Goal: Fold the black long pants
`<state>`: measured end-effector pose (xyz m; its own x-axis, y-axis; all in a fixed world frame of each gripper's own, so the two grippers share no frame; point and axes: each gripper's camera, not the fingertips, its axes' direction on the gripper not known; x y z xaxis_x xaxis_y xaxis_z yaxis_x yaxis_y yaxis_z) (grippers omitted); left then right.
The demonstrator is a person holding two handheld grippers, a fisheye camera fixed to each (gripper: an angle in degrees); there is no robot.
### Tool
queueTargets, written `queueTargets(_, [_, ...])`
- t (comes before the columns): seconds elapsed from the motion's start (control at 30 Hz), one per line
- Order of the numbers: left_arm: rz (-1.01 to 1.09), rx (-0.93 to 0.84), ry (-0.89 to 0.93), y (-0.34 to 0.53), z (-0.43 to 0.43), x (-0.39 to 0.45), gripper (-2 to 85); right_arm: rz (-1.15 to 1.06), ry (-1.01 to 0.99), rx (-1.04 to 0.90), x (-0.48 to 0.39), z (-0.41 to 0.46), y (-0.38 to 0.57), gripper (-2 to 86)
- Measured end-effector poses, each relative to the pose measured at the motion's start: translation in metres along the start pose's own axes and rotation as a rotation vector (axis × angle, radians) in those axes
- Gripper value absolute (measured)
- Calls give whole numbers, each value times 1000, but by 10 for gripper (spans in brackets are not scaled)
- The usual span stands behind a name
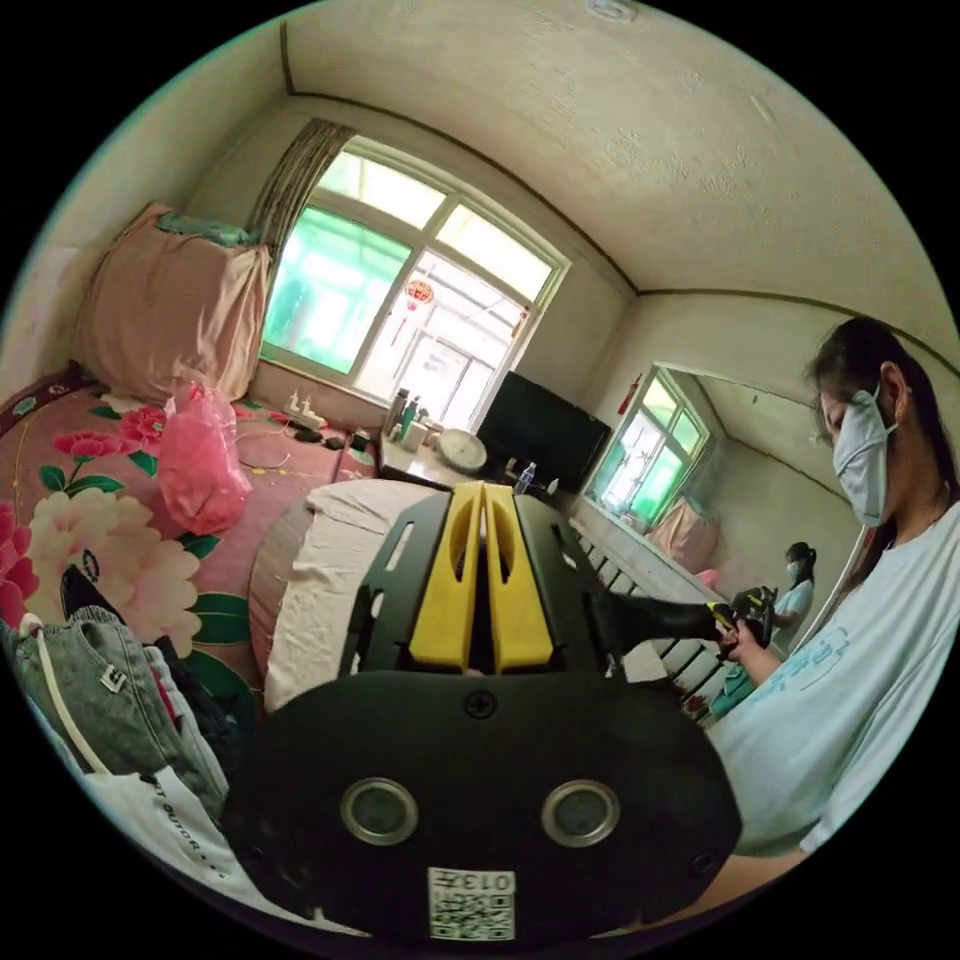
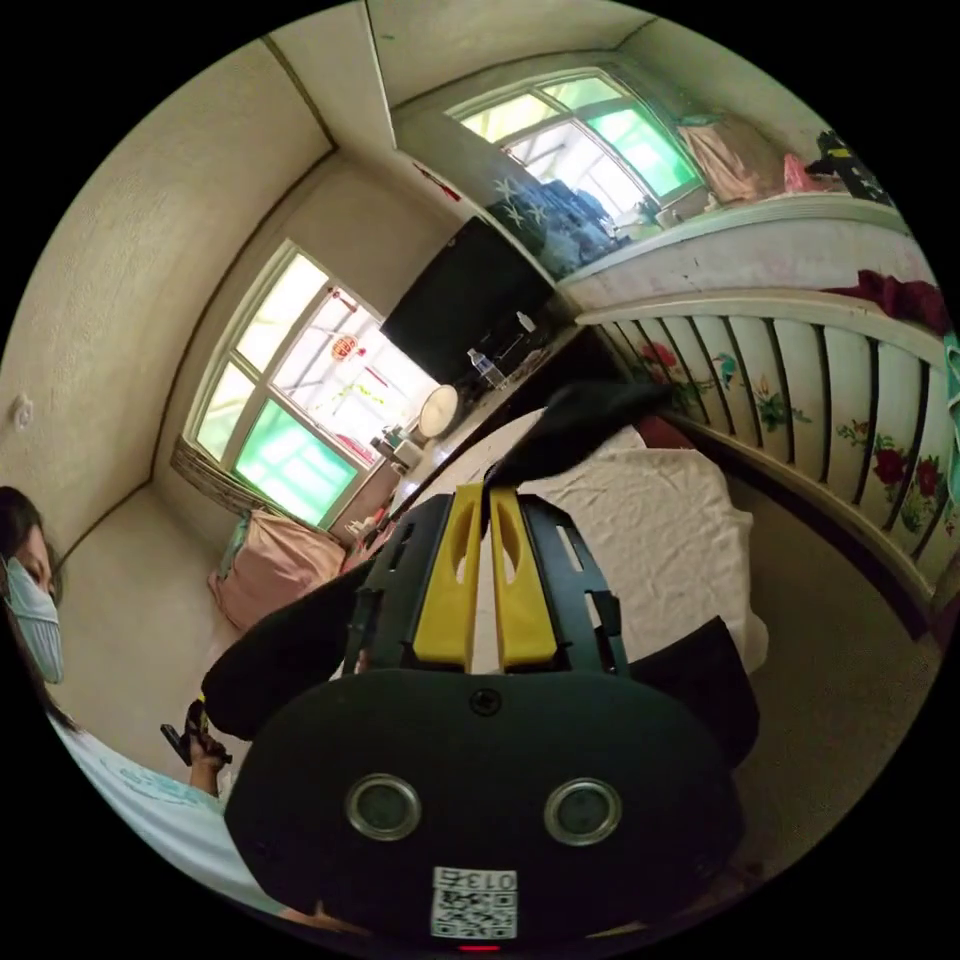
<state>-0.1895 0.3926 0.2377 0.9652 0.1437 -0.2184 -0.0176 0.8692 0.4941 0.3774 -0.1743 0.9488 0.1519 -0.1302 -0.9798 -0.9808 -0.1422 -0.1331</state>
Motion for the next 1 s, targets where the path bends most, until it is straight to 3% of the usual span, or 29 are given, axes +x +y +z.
queueTargets(0.1, [8,168,36,-4,-26,5,-1,-1,-8,58,-9,-25,1,4])
queueTargets(0.2, [15,138,16,-13,-30,2,3,-83,51,34,-25,-36,-1,4])
queueTargets(0.3, [77,-132,-42,-6,13,0,19,-120,168,-66,-34,-22,4,5])
queueTargets(0.57, [64,-907,-63,131,178,-9,156,-62,174,-105,-35,7,17,5])
queueTargets(0.63, [89,-1004,-125,157,195,-13,168,-81,191,-119,-41,13,16,5])
queueTargets(0.7, [15,-1006,-120,172,206,-28,167,-78,192,-134,-44,20,15,5])
queueTargets(0.8, [-134,-996,-79,185,226,-50,85,-62,174,-138,-49,29,13,5])
queueTargets(0.83, [-134,-1038,-128,187,232,-54,24,-66,174,-138,-51,31,12,5])
queueTargets(0.87, [-117,-1060,-138,183,234,-53,16,-76,181,-141,-56,33,11,4])
queueTargets(1.0, [6,-895,-93,141,209,-26,3,-161,254,-119,-77,27,0,4])
